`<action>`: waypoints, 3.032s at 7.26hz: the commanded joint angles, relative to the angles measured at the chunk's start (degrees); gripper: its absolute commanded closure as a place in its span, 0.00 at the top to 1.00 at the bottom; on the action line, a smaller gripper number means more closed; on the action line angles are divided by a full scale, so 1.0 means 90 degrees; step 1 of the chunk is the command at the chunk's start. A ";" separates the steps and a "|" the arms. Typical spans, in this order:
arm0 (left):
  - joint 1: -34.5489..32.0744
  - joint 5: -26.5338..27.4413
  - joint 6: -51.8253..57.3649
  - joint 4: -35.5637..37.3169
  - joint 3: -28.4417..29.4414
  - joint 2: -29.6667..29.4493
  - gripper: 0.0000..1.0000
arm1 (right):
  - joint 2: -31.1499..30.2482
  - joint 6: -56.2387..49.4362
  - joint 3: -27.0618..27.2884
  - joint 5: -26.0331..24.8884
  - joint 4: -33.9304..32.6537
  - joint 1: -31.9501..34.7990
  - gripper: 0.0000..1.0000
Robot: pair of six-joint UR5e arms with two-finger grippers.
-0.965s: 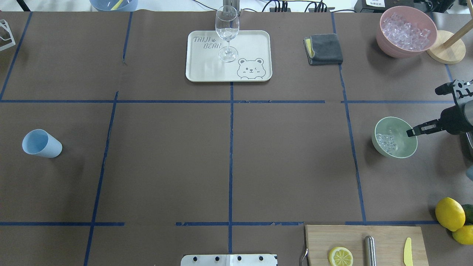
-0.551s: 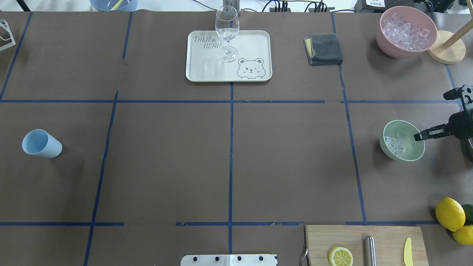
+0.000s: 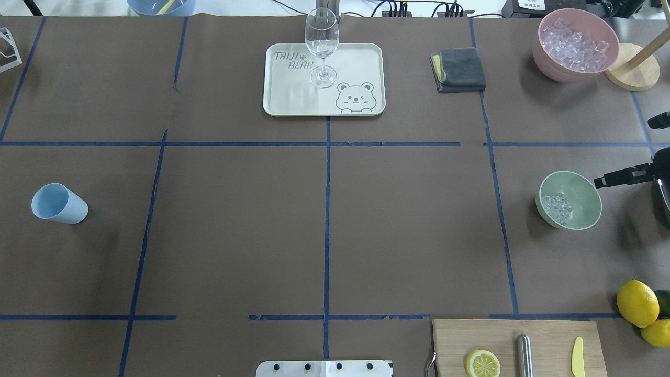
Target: Pour ice into bowl
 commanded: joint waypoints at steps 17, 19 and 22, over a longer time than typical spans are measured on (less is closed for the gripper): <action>0.0039 -0.0185 0.0000 0.0071 0.0106 0.0016 1.00 | -0.0198 -0.4453 0.1061 -0.0480 -0.5911 0.2797 1.00; 0.0049 -0.0195 0.0000 0.0061 0.0106 0.0095 1.00 | -0.0218 -0.4453 0.1061 -0.0480 -0.5911 0.2797 1.00; 0.0059 -0.0205 0.0010 0.0061 0.0096 0.0163 1.00 | -0.0247 -0.4502 0.1061 -0.0490 -0.5901 0.2797 1.00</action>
